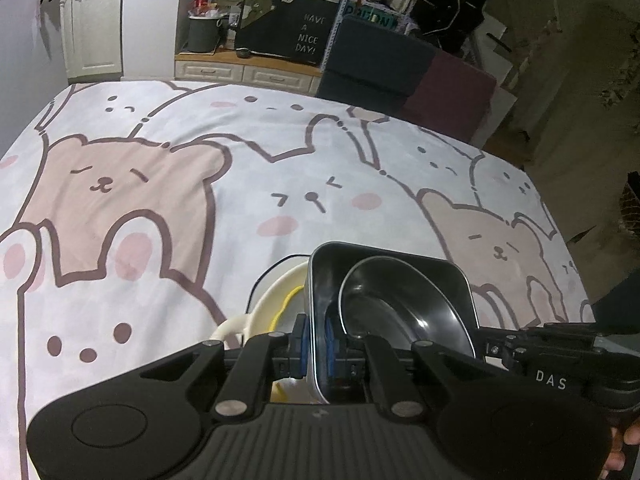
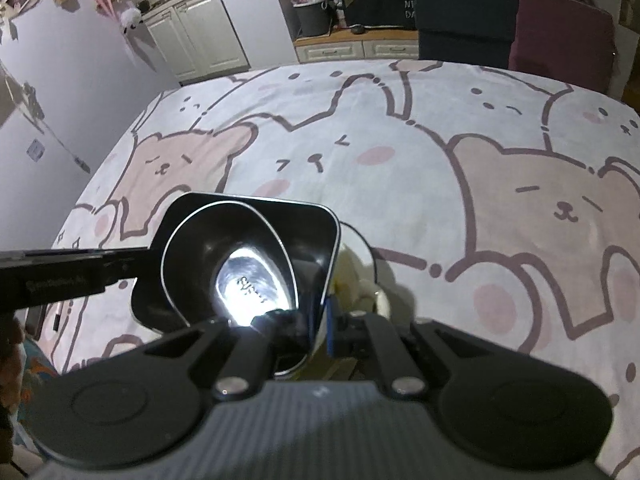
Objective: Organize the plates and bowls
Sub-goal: 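Lift the tray with the bowl and carry it over the lemon-print bowl stack, then lower the steel tray into the lemon-print bowl with both grippers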
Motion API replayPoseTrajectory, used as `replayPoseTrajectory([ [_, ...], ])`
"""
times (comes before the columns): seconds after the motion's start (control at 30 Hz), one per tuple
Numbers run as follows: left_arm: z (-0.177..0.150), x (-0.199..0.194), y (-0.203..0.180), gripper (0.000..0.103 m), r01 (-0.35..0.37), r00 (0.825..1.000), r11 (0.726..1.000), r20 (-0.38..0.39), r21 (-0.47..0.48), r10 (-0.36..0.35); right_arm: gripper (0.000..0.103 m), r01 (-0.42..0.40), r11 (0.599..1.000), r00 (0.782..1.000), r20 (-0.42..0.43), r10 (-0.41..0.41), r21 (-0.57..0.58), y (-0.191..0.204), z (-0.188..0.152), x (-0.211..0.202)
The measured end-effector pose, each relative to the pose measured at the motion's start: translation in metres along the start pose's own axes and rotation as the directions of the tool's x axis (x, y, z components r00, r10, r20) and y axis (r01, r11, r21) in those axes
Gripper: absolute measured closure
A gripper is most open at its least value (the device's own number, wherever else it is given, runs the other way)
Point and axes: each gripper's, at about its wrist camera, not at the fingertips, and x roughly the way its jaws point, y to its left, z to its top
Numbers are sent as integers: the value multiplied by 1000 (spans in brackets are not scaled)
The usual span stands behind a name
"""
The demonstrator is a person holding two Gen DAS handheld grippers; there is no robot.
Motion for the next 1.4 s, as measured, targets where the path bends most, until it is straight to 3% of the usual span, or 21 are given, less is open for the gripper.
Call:
replayPoseTrajectory([
  [0.73, -4, 19, 9, 94, -9, 998, 1000, -63, 8, 9, 95, 33, 999, 996, -79, -36, -38, 12, 2, 20],
  [1.4, -5, 25, 9, 94, -20, 997, 1000, -81, 20, 21, 95, 41, 998, 995, -87, -44, -46, 13, 3, 24],
])
